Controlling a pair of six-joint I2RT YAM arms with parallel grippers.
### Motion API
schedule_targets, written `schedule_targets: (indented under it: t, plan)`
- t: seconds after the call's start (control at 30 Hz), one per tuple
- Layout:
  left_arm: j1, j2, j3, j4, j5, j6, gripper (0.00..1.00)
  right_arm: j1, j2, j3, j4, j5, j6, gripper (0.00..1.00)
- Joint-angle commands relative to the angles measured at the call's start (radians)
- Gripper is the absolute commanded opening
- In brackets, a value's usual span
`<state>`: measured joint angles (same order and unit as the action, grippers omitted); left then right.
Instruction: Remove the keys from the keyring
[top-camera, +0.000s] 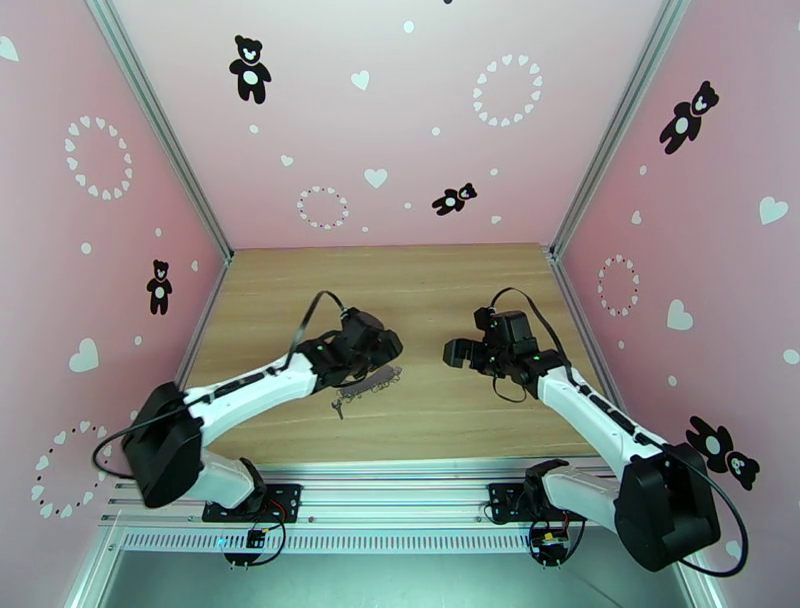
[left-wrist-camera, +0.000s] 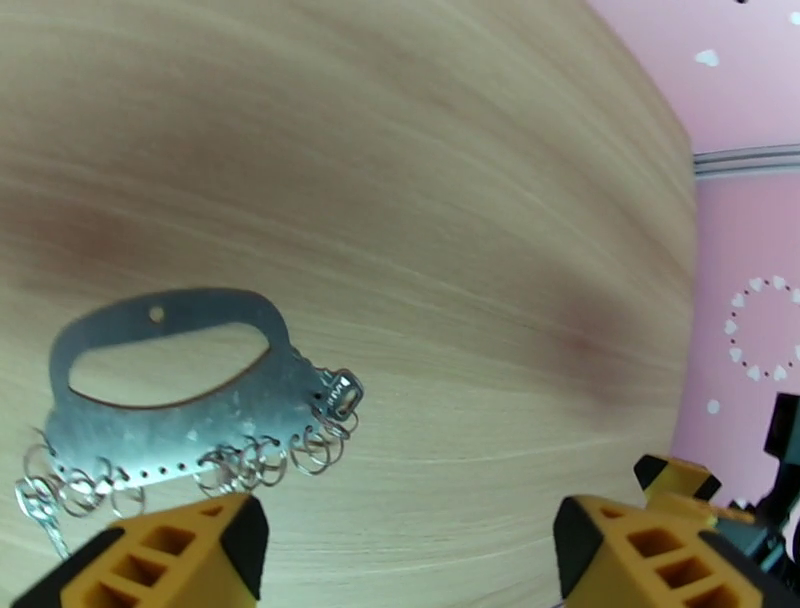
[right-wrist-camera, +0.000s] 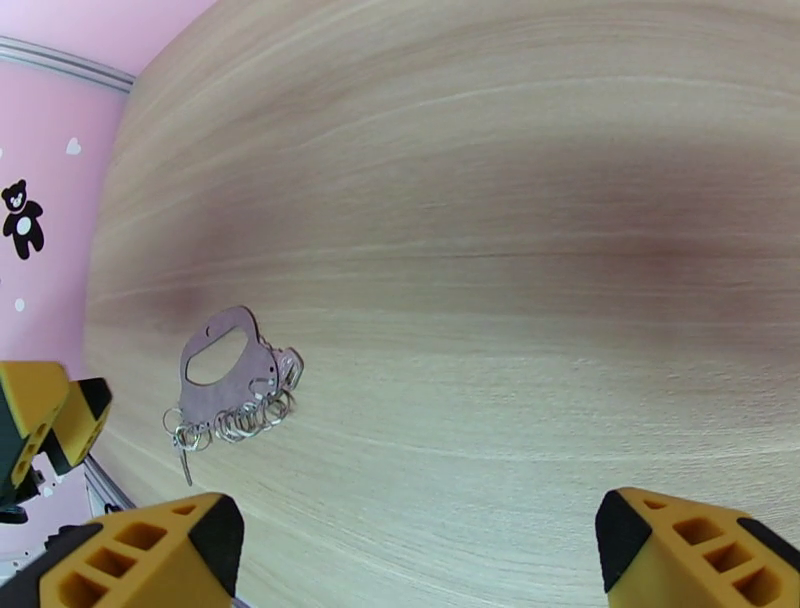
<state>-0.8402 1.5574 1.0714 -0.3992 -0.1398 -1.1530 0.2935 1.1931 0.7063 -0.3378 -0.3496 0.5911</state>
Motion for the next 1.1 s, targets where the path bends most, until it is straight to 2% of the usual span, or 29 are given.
schedule_targets:
  t: [0.0, 0.33, 0.57, 1.07]
  plan:
    - [-0.026, 0.093, 0.075, -0.073, -0.056, -0.088, 0.74, 0.005, 0.026, -0.011, -0.013, -0.043, -0.014, 0.99]
    - [-0.04, 0.295, 0.171, -0.119, -0.072, -0.172, 0.5, 0.004, 0.087, -0.01, 0.007, -0.061, -0.039, 0.99]
    - [-0.048, 0.327, 0.172, -0.129, -0.078, -0.197, 0.42, 0.004, 0.127, -0.001, 0.013, -0.072, -0.048, 0.99]
    - [-0.048, 0.38, 0.212, -0.145, -0.06, -0.18, 0.33, 0.004, 0.135, 0.0, 0.014, -0.074, -0.05, 0.99]
